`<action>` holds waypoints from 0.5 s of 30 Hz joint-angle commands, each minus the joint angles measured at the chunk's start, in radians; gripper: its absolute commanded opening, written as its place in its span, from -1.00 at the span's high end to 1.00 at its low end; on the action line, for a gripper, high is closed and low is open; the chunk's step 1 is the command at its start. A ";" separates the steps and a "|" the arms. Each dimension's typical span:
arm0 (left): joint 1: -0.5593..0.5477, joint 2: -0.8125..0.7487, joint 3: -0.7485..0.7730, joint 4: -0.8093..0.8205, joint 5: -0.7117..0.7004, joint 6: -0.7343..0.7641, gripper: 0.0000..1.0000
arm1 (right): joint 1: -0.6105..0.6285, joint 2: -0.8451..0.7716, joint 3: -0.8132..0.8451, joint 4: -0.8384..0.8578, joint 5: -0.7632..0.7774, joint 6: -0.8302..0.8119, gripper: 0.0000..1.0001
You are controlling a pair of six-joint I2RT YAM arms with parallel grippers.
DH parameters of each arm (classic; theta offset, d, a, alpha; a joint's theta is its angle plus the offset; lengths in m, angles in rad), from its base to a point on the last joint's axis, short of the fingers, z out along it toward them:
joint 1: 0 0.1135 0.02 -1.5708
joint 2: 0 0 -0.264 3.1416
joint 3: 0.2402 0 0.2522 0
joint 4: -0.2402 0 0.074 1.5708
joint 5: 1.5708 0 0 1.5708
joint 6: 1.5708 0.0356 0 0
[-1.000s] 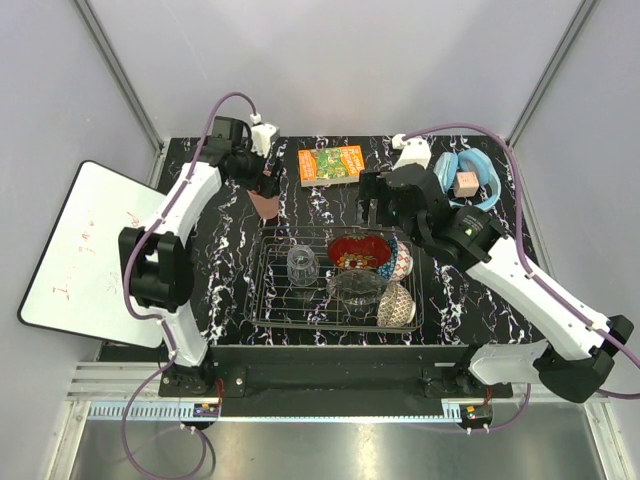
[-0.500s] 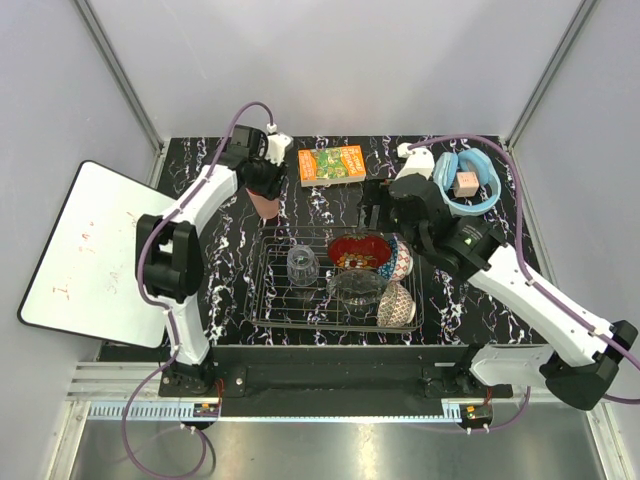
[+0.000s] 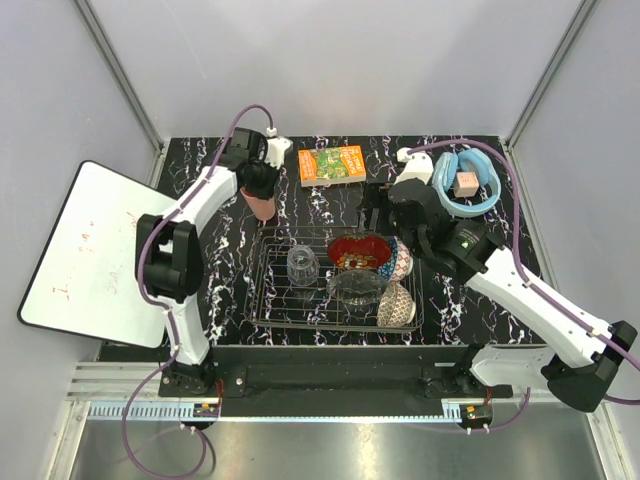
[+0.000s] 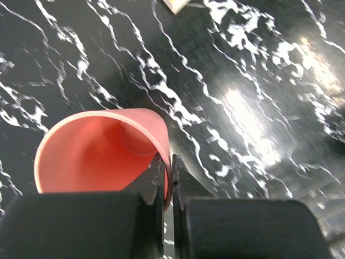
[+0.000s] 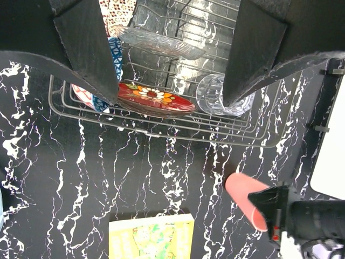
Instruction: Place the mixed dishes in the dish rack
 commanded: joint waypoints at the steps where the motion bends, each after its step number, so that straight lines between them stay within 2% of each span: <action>1: 0.014 -0.175 0.010 -0.050 0.139 -0.034 1.00 | -0.004 -0.001 -0.013 0.073 0.009 0.014 -0.70; 3: 0.028 -0.263 0.048 -0.103 0.212 -0.078 1.00 | -0.025 0.003 -0.016 0.085 -0.055 0.044 -0.75; 4: 0.051 -0.326 0.059 -0.119 0.315 -0.130 1.00 | -0.037 0.000 -0.022 0.109 -0.085 0.057 -0.79; 5: 0.073 -0.359 0.068 -0.129 0.389 -0.164 1.00 | -0.063 -0.006 -0.028 0.128 -0.120 0.072 -0.96; 6: 0.097 -0.392 0.071 -0.133 0.471 -0.204 1.00 | -0.079 -0.015 -0.054 0.154 -0.205 0.105 -0.99; 7: 0.152 -0.452 0.065 -0.123 0.643 -0.292 1.00 | -0.094 -0.044 -0.075 0.233 -0.250 0.124 -0.99; 9: 0.209 -0.500 0.024 -0.050 0.823 -0.409 1.00 | -0.139 -0.082 -0.162 0.345 -0.396 0.193 -0.99; 10: 0.252 -0.533 -0.002 0.003 1.003 -0.551 1.00 | -0.148 -0.114 -0.192 0.452 -0.431 0.222 -1.00; 12: 0.287 -0.569 -0.107 0.232 1.135 -0.726 1.00 | -0.165 -0.135 -0.268 0.553 -0.526 0.300 -0.99; 13: 0.295 -0.601 -0.160 0.357 1.230 -0.967 1.00 | -0.166 -0.144 -0.298 0.684 -0.559 0.325 -0.99; 14: 0.295 -0.618 -0.212 0.627 1.257 -1.091 1.00 | -0.166 -0.147 -0.327 0.758 -0.596 0.353 -0.99; 15: 0.291 -0.635 -0.310 0.763 1.270 -1.209 1.00 | -0.166 -0.145 -0.386 0.828 -0.652 0.415 -1.00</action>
